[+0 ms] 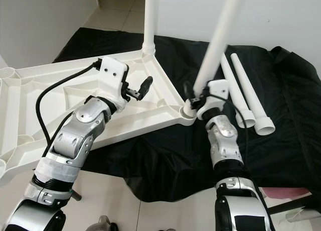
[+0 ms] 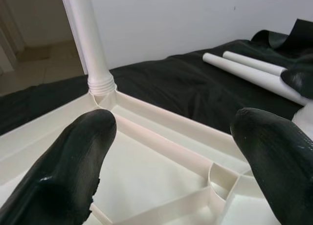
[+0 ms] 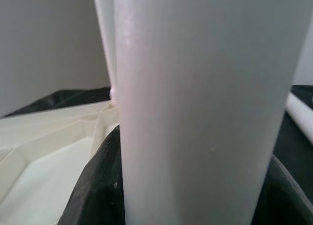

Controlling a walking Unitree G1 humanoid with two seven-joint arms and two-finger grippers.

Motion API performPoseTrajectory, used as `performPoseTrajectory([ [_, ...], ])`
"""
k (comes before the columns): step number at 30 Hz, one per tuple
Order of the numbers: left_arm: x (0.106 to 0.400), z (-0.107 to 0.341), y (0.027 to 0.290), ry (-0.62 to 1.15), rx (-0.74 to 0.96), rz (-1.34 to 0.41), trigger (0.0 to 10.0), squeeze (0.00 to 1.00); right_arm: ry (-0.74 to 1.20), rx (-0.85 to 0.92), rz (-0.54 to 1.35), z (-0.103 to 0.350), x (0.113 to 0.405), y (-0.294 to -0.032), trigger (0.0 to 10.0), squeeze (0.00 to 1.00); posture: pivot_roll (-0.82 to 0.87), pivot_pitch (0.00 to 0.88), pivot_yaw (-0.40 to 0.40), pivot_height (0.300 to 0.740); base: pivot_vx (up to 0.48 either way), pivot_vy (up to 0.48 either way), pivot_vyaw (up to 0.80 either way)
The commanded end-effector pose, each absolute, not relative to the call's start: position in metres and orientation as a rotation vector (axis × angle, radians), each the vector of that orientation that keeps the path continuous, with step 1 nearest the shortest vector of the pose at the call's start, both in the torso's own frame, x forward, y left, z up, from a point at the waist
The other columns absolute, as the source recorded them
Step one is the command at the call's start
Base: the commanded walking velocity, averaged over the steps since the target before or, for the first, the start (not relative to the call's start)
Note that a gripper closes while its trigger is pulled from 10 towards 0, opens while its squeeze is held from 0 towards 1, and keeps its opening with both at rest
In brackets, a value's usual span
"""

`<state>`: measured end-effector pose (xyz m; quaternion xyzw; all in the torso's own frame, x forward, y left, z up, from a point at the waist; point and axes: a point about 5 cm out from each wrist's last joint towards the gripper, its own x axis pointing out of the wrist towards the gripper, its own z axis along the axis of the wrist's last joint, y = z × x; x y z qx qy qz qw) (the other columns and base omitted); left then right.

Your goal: Building children table

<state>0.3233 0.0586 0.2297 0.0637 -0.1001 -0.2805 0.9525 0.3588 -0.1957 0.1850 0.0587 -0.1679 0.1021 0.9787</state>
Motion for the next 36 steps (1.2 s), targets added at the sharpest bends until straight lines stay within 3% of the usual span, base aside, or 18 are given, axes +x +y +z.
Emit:
performPoseTrajectory([
  [1, 0.32, 0.222, 0.052, -0.184, 0.156, -0.656, 10.0, 0.0, -0.363, 0.165, 0.195, 0.192, 0.36, -0.198, 10.0, 0.0, 0.08, 0.072, -0.059, 0.74, 0.0, 0.0, 0.0],
  [10, 0.317, 0.207, 0.048, -0.132, 0.193, -0.707, 10.0, 0.0, -0.373, 0.177, 0.155, 0.193, 0.359, -0.204, 10.0, 0.0, 0.08, 0.069, -0.052, 0.74, 0.0, 0.0, 0.0],
  [12, 0.313, 0.183, 0.042, -0.008, 0.248, -0.789, 10.0, 0.0, -0.358, 0.165, 0.125, 0.187, 0.357, -0.207, 10.0, 0.0, 0.07, 0.065, -0.039, 0.74, 0.0, 0.0, 0.0],
  [15, 0.313, 0.183, 0.042, -0.008, 0.248, -0.789, 10.0, 0.0, -0.358, 0.165, 0.125, 0.187, 0.357, -0.207, 10.0, 0.0, 0.07, 0.065, -0.039, 0.74, 0.0, 0.0, 0.0],
  [17, 0.306, 0.158, 0.037, 0.115, 0.308, -0.879, 10.0, 0.0, -0.341, 0.159, 0.11, 0.183, 0.354, -0.208, 10.0, 0.0, 0.06, 0.062, -0.033, 0.74, 0.0, 0.0, 0.0],
  [36, 0.313, 0.129, 0.048, 0.263, 0.379, -0.816, 10.0, 0.0, -0.321, 0.159, 0.117, 0.179, 0.354, -0.202, 10.0, 0.0, 0.06, 0.075, -0.035, 0.74, 0.0, 0.0, 0.0],
])
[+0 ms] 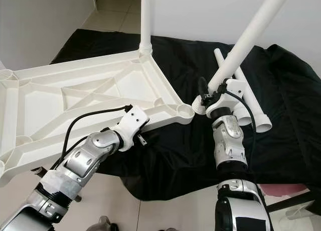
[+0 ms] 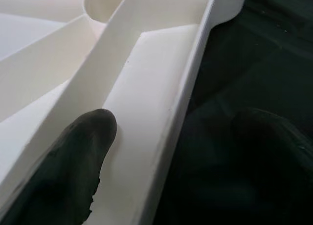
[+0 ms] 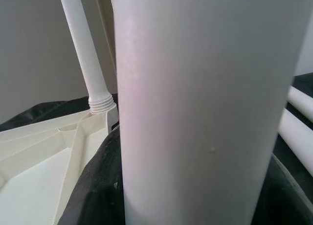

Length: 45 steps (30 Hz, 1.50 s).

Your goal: Building children table

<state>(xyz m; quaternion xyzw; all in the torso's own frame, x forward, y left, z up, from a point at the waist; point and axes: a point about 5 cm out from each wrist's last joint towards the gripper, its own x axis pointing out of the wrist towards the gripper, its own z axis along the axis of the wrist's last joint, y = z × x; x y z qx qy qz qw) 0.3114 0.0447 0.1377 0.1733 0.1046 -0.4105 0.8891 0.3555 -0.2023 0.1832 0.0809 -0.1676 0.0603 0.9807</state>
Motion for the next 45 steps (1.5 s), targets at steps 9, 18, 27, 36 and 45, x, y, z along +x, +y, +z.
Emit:
performPoseTrajectory([
  [9, 0.323, 0.13, 0.063, 0.303, 0.408, -0.765, 1.3, 0.0, -0.315, 0.156, 0.108, 0.177, 0.353, -0.2, 10.0, 0.0, 0.06, 0.08, -0.024, 0.74, 0.0, 0.0, 0.0],
  [18, 0.304, 0.119, 0.07, 0.334, 0.464, -0.953, 0.0, 0.0, -0.289, 0.131, 0.109, 0.17, 0.352, -0.199, 10.0, 0.0, 0.06, 0.085, -0.02, 0.74, 0.0, 0.0, 0.0],
  [27, 0.291, 0.112, 0.077, 0.359, 0.498, -1.043, 0.0, 0.0, -0.28, 0.13, 0.115, 0.168, 0.353, -0.196, 10.0, 0.0, 0.07, 0.085, -0.02, 0.74, 0.0, 0.0, 0.0],
  [36, 0.276, 0.109, 0.086, 0.387, 0.519, -1.103, 0.0, 0.0, -0.275, 0.125, 0.121, 0.168, 0.353, -0.195, 10.0, 0.0, 0.08, 0.09, -0.024, 0.74, 0.0, 0.0, 0.0],
  [45, 0.271, 0.109, 0.094, 0.404, 0.538, -1.119, 0.0, 0.0, -0.268, 0.122, 0.132, 0.167, 0.354, -0.193, 10.0, 0.0, 0.09, 0.087, -0.029, 0.74, 0.0, 0.0, 0.0],
])
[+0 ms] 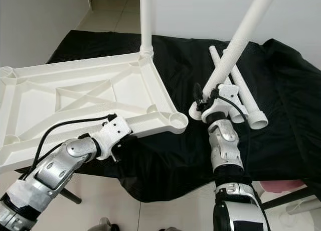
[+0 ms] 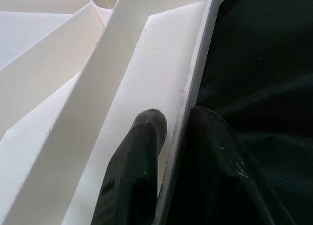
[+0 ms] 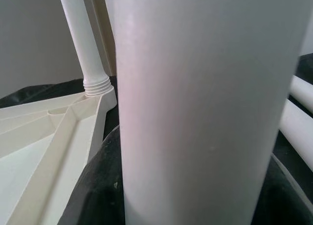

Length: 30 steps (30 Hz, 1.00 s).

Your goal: Building children table

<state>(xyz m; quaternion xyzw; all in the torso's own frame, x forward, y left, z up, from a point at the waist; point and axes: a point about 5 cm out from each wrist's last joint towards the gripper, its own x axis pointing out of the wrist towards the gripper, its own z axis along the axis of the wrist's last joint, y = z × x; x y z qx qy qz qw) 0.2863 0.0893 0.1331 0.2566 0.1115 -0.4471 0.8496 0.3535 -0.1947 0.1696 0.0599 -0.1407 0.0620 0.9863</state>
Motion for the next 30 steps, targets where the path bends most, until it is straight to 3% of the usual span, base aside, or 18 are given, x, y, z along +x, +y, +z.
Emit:
performPoseTrajectory([
  [1, 0.271, 0.109, 0.094, 0.404, 0.538, -1.119, 0.0, 0.0, -0.268, 0.122, 0.132, 0.167, 0.354, -0.193, 10.0, 0.0, 0.09, 0.087, -0.029, 0.74, 0.0, 0.0, 0.0],
  [2, 0.271, 0.109, 0.094, 0.404, 0.538, -1.119, 0.0, 0.0, -0.268, 0.122, 0.132, 0.167, 0.354, -0.193, 10.0, 0.0, 0.09, 0.087, -0.029, 0.74, 0.0, 0.0, 0.0],
  [3, 0.273, 0.11, 0.094, 0.399, 0.538, -1.093, 10.0, 0.18, -0.265, 0.12, 0.14, 0.166, 0.355, -0.19, 10.0, 0.0, 0.09, 0.088, -0.03, 0.74, 0.0, 0.0, 0.0],
  [4, 0.273, 0.113, 0.094, 0.392, 0.505, -1.098, 10.0, 1.0, -0.262, 0.12, 0.149, 0.166, 0.355, -0.188, 10.0, 0.0, 0.09, 0.088, -0.032, 0.74, 0.0, 0.0, 0.0],
  [9, 0.273, 0.129, 0.091, 0.327, 0.429, -1.121, 10.0, 1.0, -0.239, 0.124, 0.169, 0.163, 0.355, -0.185, 10.0, 0.0, 0.09, 0.087, -0.034, 0.74, 0.0, 0.0, 0.0],
  [10, 0.273, 0.141, 0.09, 0.27, 0.398, -1.133, 10.0, 0.51, -0.225, 0.123, 0.17, 0.162, 0.356, -0.185, 10.0, 0.0, 0.08, 0.086, -0.037, 0.74, 0.0, 0.0, 0.0],
  [12, 0.273, 0.148, 0.089, 0.231, 0.377, -1.142, 10.0, 0.51, -0.216, 0.123, 0.17, 0.161, 0.356, -0.186, 10.0, 0.0, 0.08, 0.084, -0.037, 0.74, 0.0, 0.0, 0.0],
  [13, 0.275, 0.16, 0.088, 0.189, 0.321, -1.135, 10.0, 0.0, -0.211, 0.119, 0.173, 0.161, 0.356, -0.185, 10.0, 0.0, 0.09, 0.082, -0.039, 0.74, 0.0, 0.0, 0.0],
  [14, 0.275, 0.16, 0.088, 0.189, 0.321, -1.135, 10.0, 0.0, -0.211, 0.119, 0.173, 0.161, 0.356, -0.185, 10.0, 0.0, 0.09, 0.082, -0.039, 0.74, 0.0, 0.0, 0.0],
  [15, 0.283, 0.189, 0.087, 0.082, 0.204, -1.082, 10.0, 0.0, -0.206, 0.125, 0.185, 0.164, 0.358, -0.183, 10.0, 0.0, 0.09, 0.076, -0.045, 0.74, 0.0, 0.0, 0.0],
  [22, 0.302, 0.219, 0.086, -0.038, 0.009, -0.933, 10.0, 0.0, -0.228, 0.08, 0.222, 0.173, 0.36, -0.179, 10.0, 0.0, 0.08, 0.052, -0.056, 0.74, 0.0, 0.0, 0.0],
  [30, 0.306, 0.232, 0.085, -0.069, -0.096, -0.959, 10.0, 0.0, -0.219, 0.054, 0.301, 0.175, 0.357, -0.172, 10.0, 0.0, 0.08, 0.037, -0.063, 0.74, 0.0, 0.0, 0.0],
])
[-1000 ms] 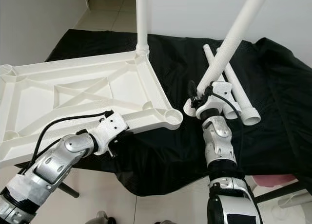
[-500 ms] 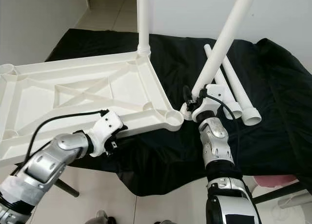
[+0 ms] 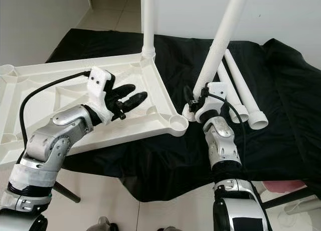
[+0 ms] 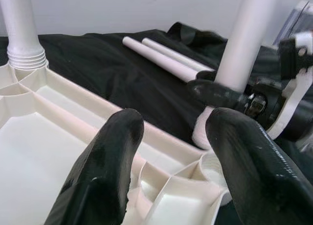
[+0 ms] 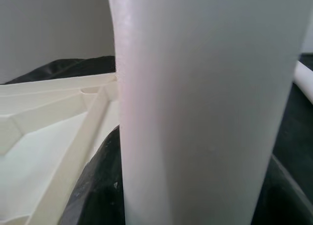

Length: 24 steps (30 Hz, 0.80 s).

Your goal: Building children table

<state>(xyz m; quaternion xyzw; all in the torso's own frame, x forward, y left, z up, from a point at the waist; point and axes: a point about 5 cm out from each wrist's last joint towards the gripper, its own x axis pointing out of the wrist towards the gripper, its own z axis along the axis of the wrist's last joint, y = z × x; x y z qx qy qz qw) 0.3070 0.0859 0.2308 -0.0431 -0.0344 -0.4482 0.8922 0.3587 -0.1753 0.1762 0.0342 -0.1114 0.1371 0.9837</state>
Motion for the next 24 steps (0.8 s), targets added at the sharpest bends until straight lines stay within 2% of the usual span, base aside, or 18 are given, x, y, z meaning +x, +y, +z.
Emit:
performPoseTrajectory([
  [1, 0.305, 0.234, 0.083, -0.062, -0.12, -0.989, 10.0, 0.0, -0.225, 0.066, 0.326, 0.177, 0.355, -0.17, 10.0, 0.0, 0.07, 0.032, -0.064, 0.74, 0.0, 0.0, 0.0],
  [4, 0.297, 0.242, 0.077, -0.106, -0.133, -1.068, 10.0, 0.0, -0.233, 0.064, 0.361, 0.179, 0.353, -0.165, 10.0, 0.0, 0.07, 0.024, -0.065, 0.74, 0.0, 0.0, 0.0],
  [5, 0.294, 0.245, 0.074, -0.118, -0.148, -1.103, 10.0, 0.67, -0.234, 0.064, 0.375, 0.18, 0.353, -0.162, 10.0, 0.0, 0.07, 0.022, -0.066, 0.74, 0.0, 0.0, 0.0],
  [7, 0.294, 0.245, 0.074, -0.118, -0.148, -1.103, 10.0, 0.67, -0.234, 0.064, 0.375, 0.18, 0.353, -0.162, 10.0, 0.0, 0.07, 0.022, -0.066, 0.74, 0.0, 0.0, 0.0],
  [8, 0.292, 0.247, 0.071, -0.129, -0.176, -1.128, 10.0, 1.0, -0.235, 0.06, 0.384, 0.181, 0.353, -0.161, 10.0, 0.0, 0.08, 0.018, -0.066, 0.74, 0.0, 0.0, 0.0],
  [10, 0.292, 0.247, 0.071, -0.129, -0.176, -1.128, 10.0, 1.0, -0.235, 0.06, 0.384, 0.181, 0.353, -0.161, 10.0, 0.0, 0.08, 0.018, -0.066, 0.74, 0.0, 0.0, 0.0],
  [14, 0.287, 0.259, 0.058, -0.175, -0.172, -1.213, 10.0, 1.0, -0.224, 0.057, 0.514, 0.185, 0.348, -0.147, 10.0, 0.0, 0.07, 0.01, -0.064, 0.74, 0.0, 0.0, 0.0],
  [15, 0.286, 0.263, 0.055, -0.19, -0.143, -1.226, 10.0, 0.0, -0.222, 0.055, 0.56, 0.186, 0.346, -0.143, 10.0, 0.0, 0.07, 0.006, -0.06, 0.74, 0.0, 0.0, 0.0],
  [24, 0.279, 0.274, 0.045, -0.214, -0.081, -1.349, 10.0, 0.0, -0.173, -0.015, 0.815, 0.185, 0.326, -0.12, 10.0, 0.0, 0.07, 0.003, -0.06, 0.74, 0.0, 0.0, 0.0],
])
